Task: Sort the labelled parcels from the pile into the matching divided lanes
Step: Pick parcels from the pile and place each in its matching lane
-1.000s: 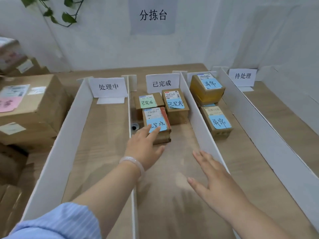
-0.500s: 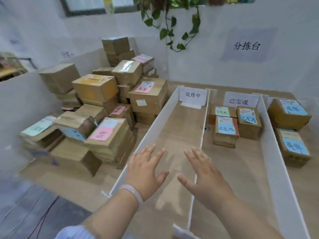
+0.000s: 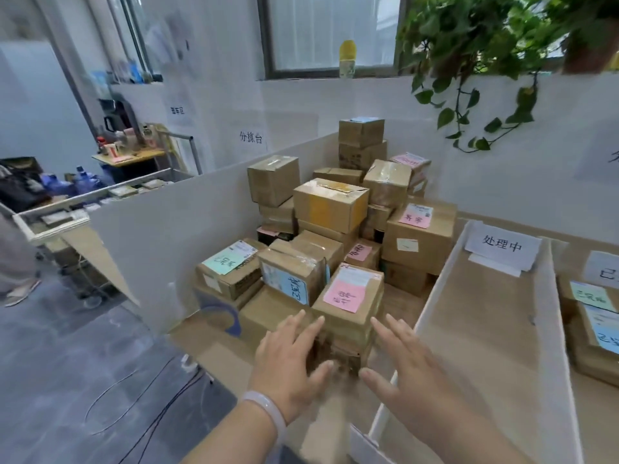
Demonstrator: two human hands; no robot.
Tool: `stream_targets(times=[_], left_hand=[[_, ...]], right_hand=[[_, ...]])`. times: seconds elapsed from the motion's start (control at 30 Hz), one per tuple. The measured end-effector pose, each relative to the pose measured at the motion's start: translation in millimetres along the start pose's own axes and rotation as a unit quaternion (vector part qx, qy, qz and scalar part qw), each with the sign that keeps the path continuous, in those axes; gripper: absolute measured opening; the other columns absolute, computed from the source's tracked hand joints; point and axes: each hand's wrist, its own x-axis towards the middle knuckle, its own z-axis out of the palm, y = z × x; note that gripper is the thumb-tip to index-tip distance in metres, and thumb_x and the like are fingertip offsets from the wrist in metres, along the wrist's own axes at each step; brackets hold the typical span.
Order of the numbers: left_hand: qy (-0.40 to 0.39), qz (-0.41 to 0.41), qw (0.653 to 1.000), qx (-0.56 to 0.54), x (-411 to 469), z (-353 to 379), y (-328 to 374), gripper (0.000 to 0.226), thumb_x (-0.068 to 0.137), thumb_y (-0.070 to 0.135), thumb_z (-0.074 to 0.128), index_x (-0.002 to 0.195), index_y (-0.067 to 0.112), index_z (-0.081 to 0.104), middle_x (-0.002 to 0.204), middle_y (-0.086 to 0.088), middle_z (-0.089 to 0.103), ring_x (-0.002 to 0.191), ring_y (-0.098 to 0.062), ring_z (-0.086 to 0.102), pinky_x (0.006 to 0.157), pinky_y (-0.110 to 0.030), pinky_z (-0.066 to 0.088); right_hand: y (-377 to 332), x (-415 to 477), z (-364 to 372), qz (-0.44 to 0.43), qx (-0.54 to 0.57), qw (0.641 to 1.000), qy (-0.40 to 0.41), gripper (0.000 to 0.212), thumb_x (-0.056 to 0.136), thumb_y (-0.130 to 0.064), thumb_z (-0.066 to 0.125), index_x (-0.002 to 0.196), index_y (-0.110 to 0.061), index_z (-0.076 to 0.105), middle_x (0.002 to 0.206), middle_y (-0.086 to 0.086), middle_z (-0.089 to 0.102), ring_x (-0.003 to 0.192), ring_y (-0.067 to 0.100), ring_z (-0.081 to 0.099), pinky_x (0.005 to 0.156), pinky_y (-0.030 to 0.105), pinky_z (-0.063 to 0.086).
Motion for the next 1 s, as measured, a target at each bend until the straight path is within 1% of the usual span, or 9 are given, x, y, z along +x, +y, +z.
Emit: stream_targets(times=[0.07,0.2,0.37,0.47,0.63,0.7,0.77,0.87,1.0], left_hand=[[-0.007,-0.001,1.0,-0.007,15,-11,-38,0.071,0.09,0.064,0.045,0.152,0.047,0.014,0.162,0.013,0.009,0.149,-0.013,0.007,0.121,-0.037,0.012],[-0.01,-0.016,0.999,-0.028,49,-25,-100,0.07,0.091,0.065,0.044,0.151,0.048,0.011,0.162,0.015,0.008,0.149,-0.011,0.006,0.121,-0.037,0.01],[-0.045,-0.019,0.998,-0.043,86,-33,-148,0.07,0.092,0.061,0.047,0.151,0.048,0.012,0.162,0.016,0.009,0.149,-0.011,0.008,0.123,-0.041,0.015],[-0.029,-0.011,0.999,-0.042,111,-38,-171,0.071,0.092,0.061,0.048,0.152,0.046,0.015,0.161,0.013,0.015,0.149,-0.013,0.012,0.122,-0.041,0.017],[0.008,-0.082,0.996,-0.029,168,-39,-226,0.071,0.091,0.058,0.051,0.153,0.037,0.024,0.163,0.0,0.013,0.149,-0.022,0.011,0.121,-0.04,0.018],[-0.007,-0.119,0.992,-0.037,185,-39,-246,0.078,0.088,0.058,0.057,0.154,0.035,0.022,0.163,-0.006,0.011,0.148,-0.028,0.012,0.12,-0.042,0.019],[-0.044,-0.137,0.989,-0.036,196,-38,-262,0.082,0.085,0.062,0.058,0.154,0.036,0.02,0.161,-0.008,0.014,0.146,-0.031,0.017,0.119,-0.042,0.021],[-0.076,-0.141,0.986,-0.049,201,-34,-279,0.075,0.084,0.065,0.055,0.15,0.039,0.03,0.157,-0.003,0.027,0.14,-0.028,0.032,0.113,-0.042,0.034],[-0.041,-0.146,0.983,-0.105,184,-28,-289,0.073,0.081,0.061,0.064,0.145,0.037,0.04,0.149,0.0,0.03,0.135,-0.023,0.035,0.111,-0.04,0.036]], right_hand=[[-30,24,18,0.001,-0.006,1.0,-0.013,0.084,0.079,-0.077,0.031,0.15,-0.046,-0.002,0.159,-0.021,-0.009,0.147,0.002,-0.011,0.117,0.025,-0.001],[-77,69,39,0.04,0.011,0.998,-0.051,0.075,0.093,-0.06,0.045,0.15,-0.047,-0.001,0.16,-0.02,-0.009,0.148,0.006,-0.008,0.122,0.034,0.005],[-106,110,64,0.077,0.02,0.996,-0.047,0.076,0.092,-0.06,0.047,0.15,-0.049,-0.002,0.159,-0.023,-0.01,0.147,0.004,-0.009,0.121,0.035,0.006],[-117,124,74,0.089,0.03,0.995,-0.042,0.075,0.092,-0.06,0.047,0.149,-0.049,0.0,0.159,-0.024,-0.008,0.147,0.002,-0.008,0.12,0.034,0.007],[-140,148,83,0.053,0.036,0.997,-0.043,0.068,0.095,-0.055,0.046,0.149,-0.049,0.006,0.156,-0.029,0.0,0.145,-0.003,0.0,0.119,0.026,0.008],[-152,163,91,0.046,0.045,0.996,-0.058,0.067,0.095,-0.054,0.047,0.151,-0.048,0.009,0.156,-0.029,0.003,0.145,-0.003,0.002,0.118,0.025,0.01],[-166,181,102,0.045,0.067,0.994,-0.067,0.068,0.095,-0.053,0.048,0.152,-0.045,0.012,0.157,-0.027,0.007,0.145,-0.002,0.005,0.119,0.026,0.012],[-183,208,123,0.07,0.099,0.989,-0.079,0.067,0.096,-0.05,0.048,0.153,-0.041,0.014,0.159,-0.021,0.011,0.147,0.002,0.007,0.12,0.03,0.013],[-199,235,151,0.093,0.101,0.986,-0.09,0.071,0.096,-0.051,0.047,0.155,-0.035,0.011,0.161,-0.014,0.012,0.148,0.009,0.01,0.118,0.033,0.015]])
